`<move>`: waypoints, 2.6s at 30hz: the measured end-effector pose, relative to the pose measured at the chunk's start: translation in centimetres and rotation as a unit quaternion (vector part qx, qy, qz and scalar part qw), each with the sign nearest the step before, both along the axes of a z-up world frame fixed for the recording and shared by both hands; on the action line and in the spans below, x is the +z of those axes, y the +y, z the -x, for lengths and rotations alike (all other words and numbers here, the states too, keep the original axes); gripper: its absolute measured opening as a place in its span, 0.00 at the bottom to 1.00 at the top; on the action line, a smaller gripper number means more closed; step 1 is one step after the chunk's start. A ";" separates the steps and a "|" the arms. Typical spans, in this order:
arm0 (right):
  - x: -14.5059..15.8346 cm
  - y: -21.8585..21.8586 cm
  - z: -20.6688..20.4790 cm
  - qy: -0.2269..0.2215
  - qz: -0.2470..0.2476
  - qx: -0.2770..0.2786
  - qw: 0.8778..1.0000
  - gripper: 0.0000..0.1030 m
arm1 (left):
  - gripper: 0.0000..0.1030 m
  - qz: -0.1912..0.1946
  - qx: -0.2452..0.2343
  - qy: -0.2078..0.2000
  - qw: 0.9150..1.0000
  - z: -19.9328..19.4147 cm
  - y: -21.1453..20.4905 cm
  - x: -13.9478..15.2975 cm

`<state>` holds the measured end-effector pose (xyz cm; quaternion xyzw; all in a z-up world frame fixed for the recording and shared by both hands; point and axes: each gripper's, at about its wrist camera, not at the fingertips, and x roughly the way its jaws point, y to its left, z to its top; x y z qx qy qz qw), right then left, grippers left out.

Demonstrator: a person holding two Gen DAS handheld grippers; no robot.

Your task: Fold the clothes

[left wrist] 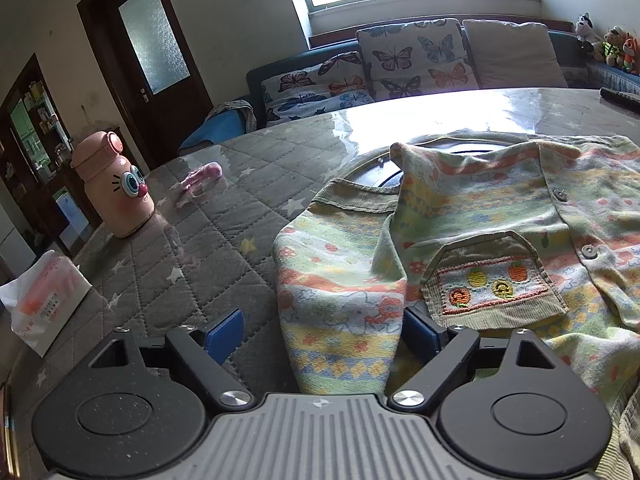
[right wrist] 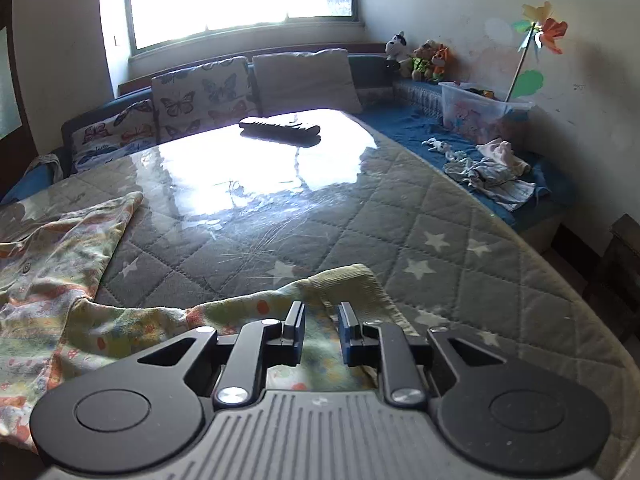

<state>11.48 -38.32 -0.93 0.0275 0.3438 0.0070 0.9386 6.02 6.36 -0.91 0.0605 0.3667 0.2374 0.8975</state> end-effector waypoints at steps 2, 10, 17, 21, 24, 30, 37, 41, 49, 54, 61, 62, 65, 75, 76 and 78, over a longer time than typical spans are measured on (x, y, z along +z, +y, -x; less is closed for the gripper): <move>-0.3 0.1 -0.9 -0.001 0.008 0.006 1.000 0.25 | 0.87 -0.001 0.001 0.000 1.000 0.0 0.0 0.0; -0.7 0.5 -3.2 -0.011 0.033 0.020 0.999 0.25 | 0.87 -0.002 0.002 0.000 1.000 0.0 0.0 -0.1; -0.1 0.4 -2.6 -0.015 0.025 0.017 0.999 0.27 | 0.87 -0.001 -0.003 -0.001 1.000 0.1 -0.1 0.1; 0.8 1.9 -1.3 -0.024 0.015 0.053 0.998 0.36 | 0.86 -0.003 -0.008 -0.001 1.000 0.2 -0.3 0.3; 0.6 3.5 -1.0 -0.019 0.014 0.081 0.996 0.41 | 0.86 -0.004 -0.012 -0.001 1.000 0.3 -0.4 0.4; -0.3 4.9 -1.3 -0.004 0.012 0.093 0.996 0.44 | 0.86 -0.002 -0.025 -0.023 0.999 0.7 -0.5 1.8; -0.4 5.1 -1.2 -0.003 0.010 0.096 0.995 0.49 | 0.67 0.012 -0.040 -0.042 0.998 -0.7 0.5 3.6; -0.4 5.0 -1.2 -0.002 0.009 0.097 0.995 0.50 | 0.51 0.021 -0.022 -0.034 0.999 -3.0 2.4 3.6; -0.5 5.2 -1.2 -0.001 0.011 0.098 0.995 0.55 | 0.46 0.057 -0.032 -0.003 0.998 -8.1 4.9 3.1; -0.5 5.1 -1.2 -0.001 0.006 0.095 0.995 0.56 | 0.46 0.067 -0.059 0.028 0.996 -11.6 4.6 2.2; -0.5 5.2 -1.2 0.000 0.007 0.095 0.995 0.57 | 0.47 0.128 -0.147 -0.010 0.981 -11.9 4.1 2.5; -0.5 5.3 -1.2 0.000 0.007 0.095 0.995 0.58 | 0.48 0.137 -0.161 -0.015 0.977 -11.7 4.0 2.6; -0.5 5.4 -1.2 0.000 0.008 0.097 0.995 0.61 | 0.49 0.150 -0.200 -0.016 0.968 -11.3 3.0 2.4; -0.4 5.5 -1.1 0.000 0.009 0.098 0.995 0.63 | 0.49 0.152 -0.249 0.009 0.956 -11.1 -0.4 1.3; -0.4 5.5 -1.1 -0.001 0.008 0.098 0.995 0.63 | 0.49 0.155 -0.247 0.008 0.957 -11.2 -0.2 1.3; -0.5 5.5 -1.1 -0.001 0.008 0.097 0.995 0.64 | 0.46 0.162 -0.241 0.005 0.957 -11.3 0.2 1.4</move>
